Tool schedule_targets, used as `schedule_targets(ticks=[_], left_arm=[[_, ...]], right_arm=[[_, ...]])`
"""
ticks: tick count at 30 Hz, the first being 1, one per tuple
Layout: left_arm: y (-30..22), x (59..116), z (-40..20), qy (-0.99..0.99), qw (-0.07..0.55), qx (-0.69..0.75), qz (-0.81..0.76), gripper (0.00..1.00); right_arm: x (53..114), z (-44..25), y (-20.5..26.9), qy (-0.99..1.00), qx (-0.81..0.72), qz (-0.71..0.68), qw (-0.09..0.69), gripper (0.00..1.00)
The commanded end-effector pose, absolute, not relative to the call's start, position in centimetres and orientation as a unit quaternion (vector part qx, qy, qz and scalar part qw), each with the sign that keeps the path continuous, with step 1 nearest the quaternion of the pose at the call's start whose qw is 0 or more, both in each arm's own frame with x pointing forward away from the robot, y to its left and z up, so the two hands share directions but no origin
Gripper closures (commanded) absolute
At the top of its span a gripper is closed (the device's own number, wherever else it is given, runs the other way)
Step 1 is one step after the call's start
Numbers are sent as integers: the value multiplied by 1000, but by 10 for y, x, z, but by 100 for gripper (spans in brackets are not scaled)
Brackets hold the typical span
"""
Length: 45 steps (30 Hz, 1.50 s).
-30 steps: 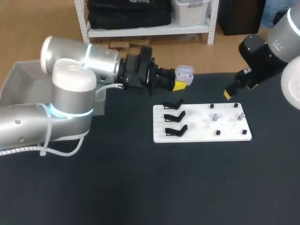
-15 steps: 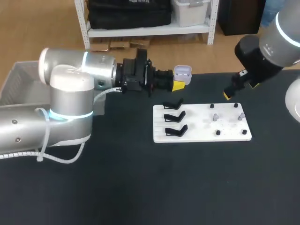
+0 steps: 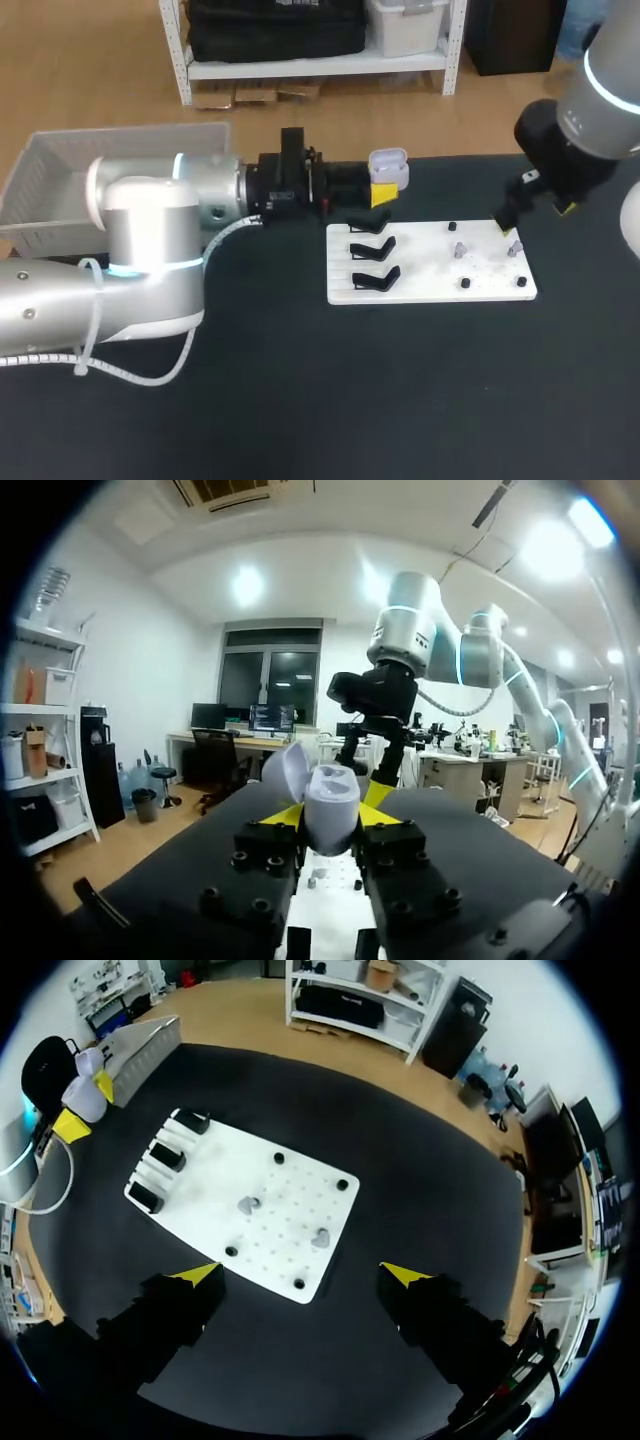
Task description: Pick up each earbud case from the left stands, insert the matching earbuds, close the lid, and place the case in the box.
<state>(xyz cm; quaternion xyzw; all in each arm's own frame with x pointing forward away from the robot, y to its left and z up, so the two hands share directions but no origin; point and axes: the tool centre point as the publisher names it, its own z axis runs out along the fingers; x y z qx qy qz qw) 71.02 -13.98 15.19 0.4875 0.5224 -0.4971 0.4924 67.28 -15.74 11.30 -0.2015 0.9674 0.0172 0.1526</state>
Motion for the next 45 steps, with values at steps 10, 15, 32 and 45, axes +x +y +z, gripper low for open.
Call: schedule_targets(ticks=[10,15,32,45], left_arm=[[-151,716,155,527,484,490,-498,100],[-151,716,155,527,484,490,-498,100],[-151,716,155,527,484,490,-498,100],[-151,716,155,527,484,490,-498,100]], right_arm=[[667,105,-163,970,-197,-3,144,0],[667,105,-163,970,-197,-3,144,0],[686,58,-160,976,-169,-34,134,0],[710,36,-169,973,-190,-43,121,47]])
